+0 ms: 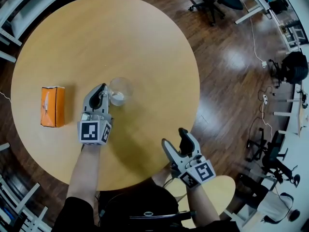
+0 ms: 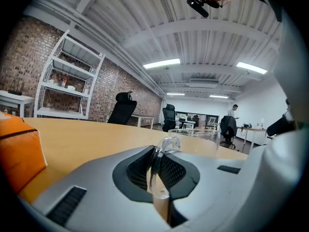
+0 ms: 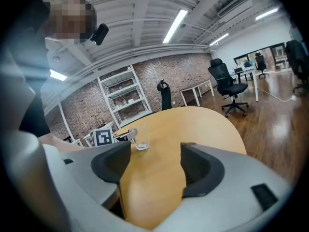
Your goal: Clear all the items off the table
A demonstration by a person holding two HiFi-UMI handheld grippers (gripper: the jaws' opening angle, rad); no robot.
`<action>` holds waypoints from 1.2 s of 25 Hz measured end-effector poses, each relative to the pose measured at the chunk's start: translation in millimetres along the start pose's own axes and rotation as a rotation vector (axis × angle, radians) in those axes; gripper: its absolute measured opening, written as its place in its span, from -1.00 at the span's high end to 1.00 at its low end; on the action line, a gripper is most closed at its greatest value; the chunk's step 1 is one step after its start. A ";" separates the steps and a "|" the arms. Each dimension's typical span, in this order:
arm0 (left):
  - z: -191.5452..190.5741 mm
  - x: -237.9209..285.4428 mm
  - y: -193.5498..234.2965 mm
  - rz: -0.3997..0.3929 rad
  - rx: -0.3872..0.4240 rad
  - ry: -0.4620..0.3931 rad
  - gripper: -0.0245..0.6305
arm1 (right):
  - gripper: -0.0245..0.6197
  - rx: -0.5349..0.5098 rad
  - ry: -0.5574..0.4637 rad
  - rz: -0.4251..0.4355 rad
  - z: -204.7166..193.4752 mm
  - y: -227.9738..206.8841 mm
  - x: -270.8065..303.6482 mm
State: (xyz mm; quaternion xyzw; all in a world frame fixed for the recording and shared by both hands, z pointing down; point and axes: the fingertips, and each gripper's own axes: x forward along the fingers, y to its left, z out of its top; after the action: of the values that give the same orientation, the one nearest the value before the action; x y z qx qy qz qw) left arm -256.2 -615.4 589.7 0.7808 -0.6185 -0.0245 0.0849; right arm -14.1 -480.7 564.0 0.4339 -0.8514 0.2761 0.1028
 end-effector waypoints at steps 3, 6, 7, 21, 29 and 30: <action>-3.2 -1.1 1.5 0.013 -0.013 -0.007 0.92 | -0.10 0.013 0.001 -0.002 0.7 0.8 -0.2; -4.0 -2.5 0.6 0.029 -0.011 -0.007 0.92 | -0.10 0.024 0.000 0.000 1.1 1.4 -0.9; -5.8 -3.3 1.4 0.043 -0.003 -0.002 0.92 | -0.10 0.027 -0.001 0.003 1.7 2.3 -0.5; -21.1 -25.3 5.9 0.138 0.004 0.079 0.69 | -0.10 -0.024 0.011 0.024 -1.2 16.8 7.4; -18.6 -69.5 -7.8 0.068 0.061 0.073 0.58 | -0.10 -0.036 0.014 0.039 -9.8 42.9 11.7; -15.5 -78.7 -10.4 0.055 0.059 0.073 0.59 | -0.10 -0.036 0.011 0.041 -10.4 47.9 10.8</action>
State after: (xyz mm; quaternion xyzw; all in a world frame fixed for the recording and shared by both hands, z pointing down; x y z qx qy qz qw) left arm -262.3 -535.2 598.0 0.7660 -0.6367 0.0244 0.0851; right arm -59.3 -459.7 558.9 0.4129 -0.8645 0.2650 0.1096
